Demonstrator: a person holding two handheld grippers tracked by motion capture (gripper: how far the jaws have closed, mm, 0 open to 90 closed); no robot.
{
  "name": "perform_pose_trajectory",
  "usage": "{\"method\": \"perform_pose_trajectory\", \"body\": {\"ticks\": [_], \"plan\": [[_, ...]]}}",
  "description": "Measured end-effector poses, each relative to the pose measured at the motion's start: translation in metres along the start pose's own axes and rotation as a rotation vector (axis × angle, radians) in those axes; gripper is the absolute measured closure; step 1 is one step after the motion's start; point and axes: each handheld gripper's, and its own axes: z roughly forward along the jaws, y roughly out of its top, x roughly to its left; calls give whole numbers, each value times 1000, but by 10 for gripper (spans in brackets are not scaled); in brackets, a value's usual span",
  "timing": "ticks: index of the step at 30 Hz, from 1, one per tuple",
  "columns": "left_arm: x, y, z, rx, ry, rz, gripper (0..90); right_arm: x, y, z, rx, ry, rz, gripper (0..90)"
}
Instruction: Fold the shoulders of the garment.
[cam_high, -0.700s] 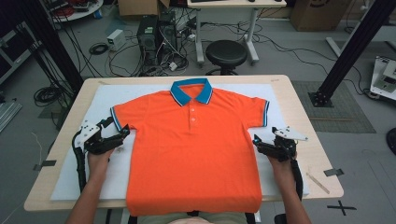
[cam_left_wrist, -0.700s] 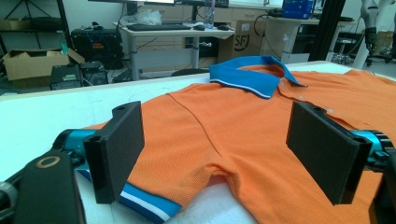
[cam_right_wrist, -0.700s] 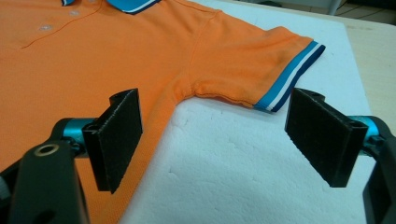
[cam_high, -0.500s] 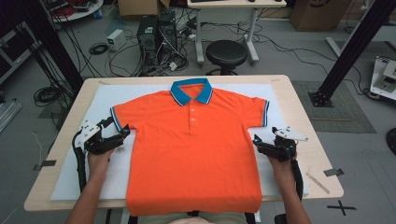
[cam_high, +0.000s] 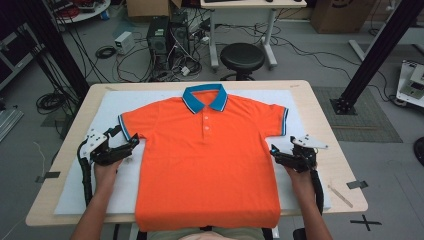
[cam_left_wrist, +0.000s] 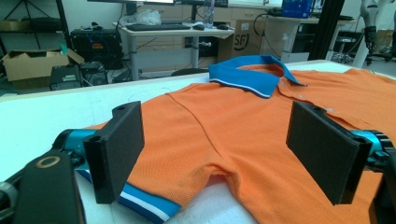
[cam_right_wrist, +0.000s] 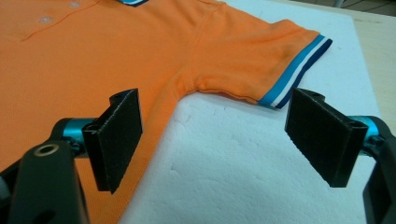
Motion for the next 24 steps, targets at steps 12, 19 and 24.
{"method": "perform_pose_trajectory", "body": {"ticks": [12, 19, 24], "plan": [[0, 0, 0, -2, -11, 4, 192, -1, 40, 15, -10, 17, 59, 242], [0, 0, 0, 2, -10, 6, 193, -24, 53, 45, 97, -58, 112, 263], [0, 0, 0, 2, -9, 7, 193, -41, 61, 59, 155, -88, 146, 287]]}}
